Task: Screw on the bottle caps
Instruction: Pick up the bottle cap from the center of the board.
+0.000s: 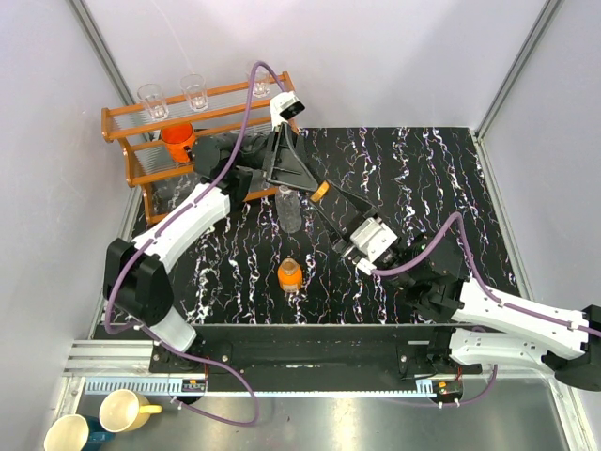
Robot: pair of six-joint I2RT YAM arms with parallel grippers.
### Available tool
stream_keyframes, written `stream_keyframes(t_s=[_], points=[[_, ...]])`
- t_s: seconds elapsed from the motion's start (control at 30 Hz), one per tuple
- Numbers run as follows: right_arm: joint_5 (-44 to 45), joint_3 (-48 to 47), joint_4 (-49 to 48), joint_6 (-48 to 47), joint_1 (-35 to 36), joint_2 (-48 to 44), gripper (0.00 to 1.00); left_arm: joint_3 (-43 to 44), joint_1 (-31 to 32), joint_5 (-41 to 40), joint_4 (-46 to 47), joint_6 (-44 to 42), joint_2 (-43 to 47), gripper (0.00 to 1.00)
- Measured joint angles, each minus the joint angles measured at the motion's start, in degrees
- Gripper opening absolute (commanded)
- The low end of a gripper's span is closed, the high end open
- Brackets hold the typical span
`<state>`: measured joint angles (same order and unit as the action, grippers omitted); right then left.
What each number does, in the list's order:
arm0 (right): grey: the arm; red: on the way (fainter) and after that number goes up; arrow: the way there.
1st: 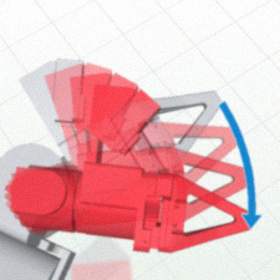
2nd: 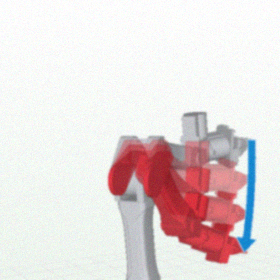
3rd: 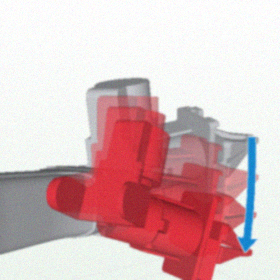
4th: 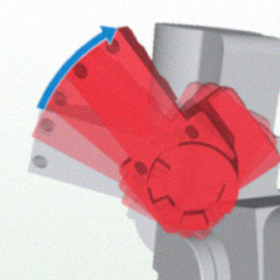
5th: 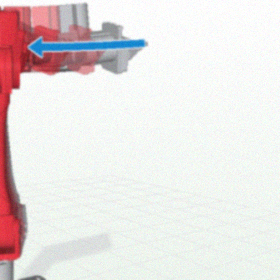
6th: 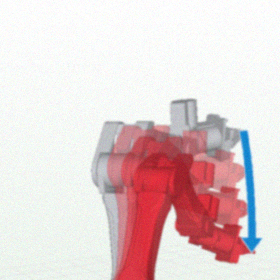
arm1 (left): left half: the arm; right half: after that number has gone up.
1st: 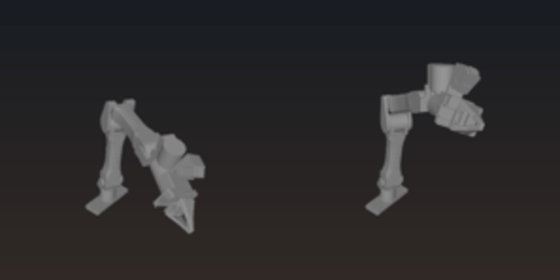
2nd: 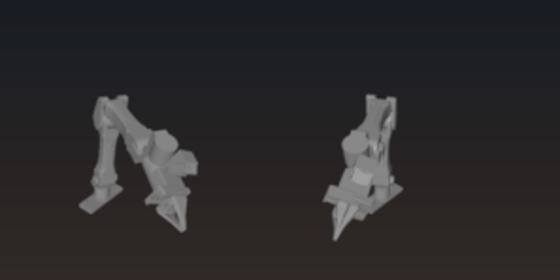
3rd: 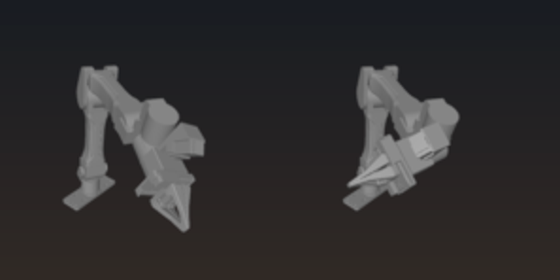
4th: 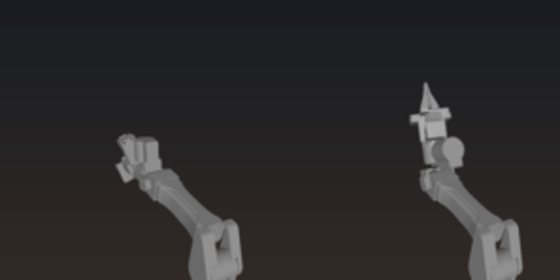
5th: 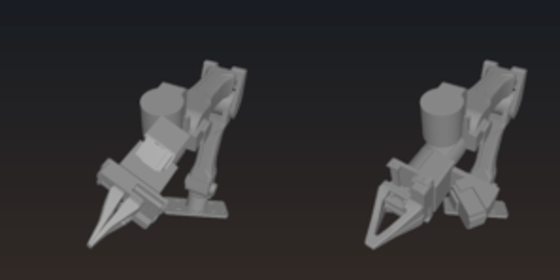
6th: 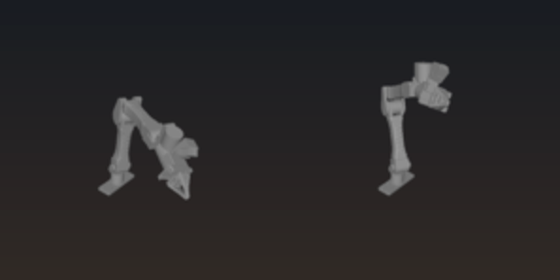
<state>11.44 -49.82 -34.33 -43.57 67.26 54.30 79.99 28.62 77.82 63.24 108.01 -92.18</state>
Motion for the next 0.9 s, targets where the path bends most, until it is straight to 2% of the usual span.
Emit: stream_keyframes(t_s=[0.1, 0.37, 0.53, 0.63, 0.7, 0.87, 0.9], points=[[0.1, -1.8, 2.9, 1.4, 0.1, 0.0, 0.36, 0.0, 0.2, 0.3, -1.1, -0.8, 1.0, 0.99], [0.2, -6.2, 12.9, 7.3, 0.1, -4.0, 0.34, 0.0, -1.9, 3.3, -3.7, -5.6, 4.7, 0.99], [1.0, -8.7, 20.0, 13.0, 0.2, -8.9, 0.34, -3.5, -9.7, 5.9, -3.3, -9.3, 6.8, 0.99], [1.1, -9.1, 23.2, 16.3, 0.2, -11.3, 0.34, -4.6, -13.9, 7.0, 2.4, -4.5, 5.6, 0.99], [1.0, -9.7, 24.6, 18.2, 0.2, -12.0, 0.34, 2.6, -13.5, 8.5, 5.5, -0.3, 0.9, 0.99], [0.8, -12.9, 26.8, 21.0, 0.2, -9.2, 0.35, 44.7, -9.8, 8.5, 7.2, 4.2, -18.5, 0.99], [0.5, -13.2, 26.8, 21.4, 0.2, -8.7, 0.35, 50.9, -9.4, 8.6, 7.6, 4.7, -20.8, 0.99]])
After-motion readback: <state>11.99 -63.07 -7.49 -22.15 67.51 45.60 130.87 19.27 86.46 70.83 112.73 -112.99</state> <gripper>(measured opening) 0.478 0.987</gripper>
